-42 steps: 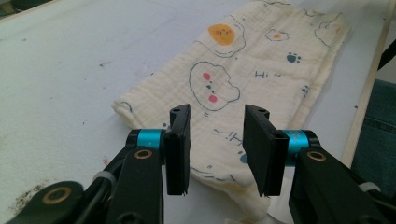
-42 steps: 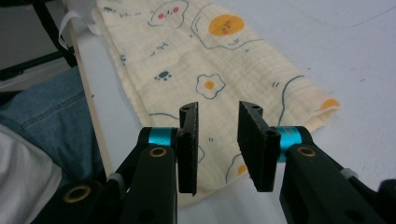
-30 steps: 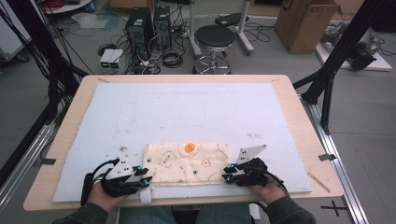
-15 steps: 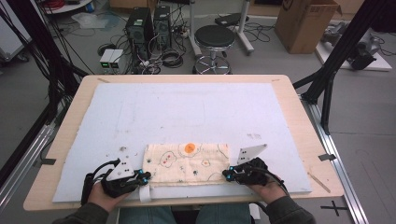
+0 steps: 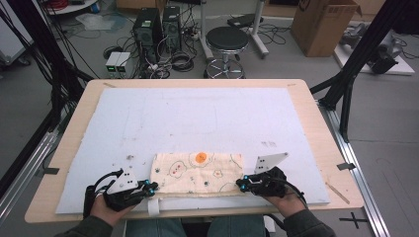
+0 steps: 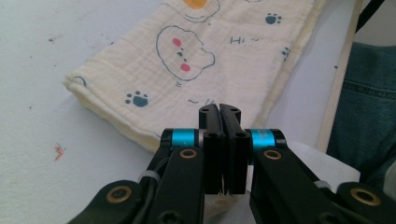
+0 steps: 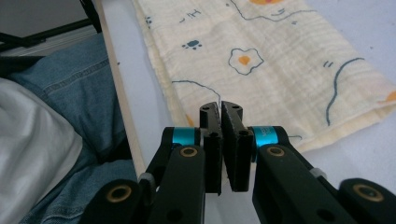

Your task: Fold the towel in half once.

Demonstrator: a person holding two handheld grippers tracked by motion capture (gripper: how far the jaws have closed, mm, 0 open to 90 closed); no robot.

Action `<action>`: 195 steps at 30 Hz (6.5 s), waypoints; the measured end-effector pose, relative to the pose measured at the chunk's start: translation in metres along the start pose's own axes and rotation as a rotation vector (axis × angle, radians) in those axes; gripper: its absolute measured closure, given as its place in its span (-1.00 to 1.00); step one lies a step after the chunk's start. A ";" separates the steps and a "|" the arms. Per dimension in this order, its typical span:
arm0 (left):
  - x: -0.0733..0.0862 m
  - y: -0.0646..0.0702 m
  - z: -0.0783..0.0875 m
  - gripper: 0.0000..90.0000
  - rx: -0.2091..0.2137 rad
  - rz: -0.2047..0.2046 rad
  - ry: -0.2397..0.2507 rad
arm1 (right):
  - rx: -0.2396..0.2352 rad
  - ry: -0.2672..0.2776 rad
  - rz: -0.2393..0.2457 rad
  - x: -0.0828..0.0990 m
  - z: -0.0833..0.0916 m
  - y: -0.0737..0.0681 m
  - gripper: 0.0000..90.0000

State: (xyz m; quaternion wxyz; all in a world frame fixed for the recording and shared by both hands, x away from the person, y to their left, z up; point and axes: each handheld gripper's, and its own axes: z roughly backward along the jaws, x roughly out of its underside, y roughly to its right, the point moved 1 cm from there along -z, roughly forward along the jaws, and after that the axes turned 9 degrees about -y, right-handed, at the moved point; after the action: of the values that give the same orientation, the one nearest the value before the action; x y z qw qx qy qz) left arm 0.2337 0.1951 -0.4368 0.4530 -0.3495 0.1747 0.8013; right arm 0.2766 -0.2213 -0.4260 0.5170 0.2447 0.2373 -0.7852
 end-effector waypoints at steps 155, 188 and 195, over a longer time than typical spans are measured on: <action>-0.038 -0.075 -0.063 0.90 -0.081 0.210 -0.072 | 0.123 0.002 -0.219 -0.006 -0.020 0.084 0.80; -0.038 -0.063 -0.012 -0.02 -0.063 0.219 0.119 | 0.130 0.160 -0.167 -0.010 0.008 0.056 0.14; -0.037 -0.054 -0.008 -0.17 -0.063 0.212 0.117 | 0.142 0.164 -0.173 -0.006 0.012 0.051 -0.01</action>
State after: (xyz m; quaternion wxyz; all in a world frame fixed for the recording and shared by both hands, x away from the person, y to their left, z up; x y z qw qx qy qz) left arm 0.2960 0.1964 -0.4136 0.3435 -0.3890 0.2116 0.8282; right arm 0.3243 -0.2427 -0.4197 0.4076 0.3229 0.2429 -0.8189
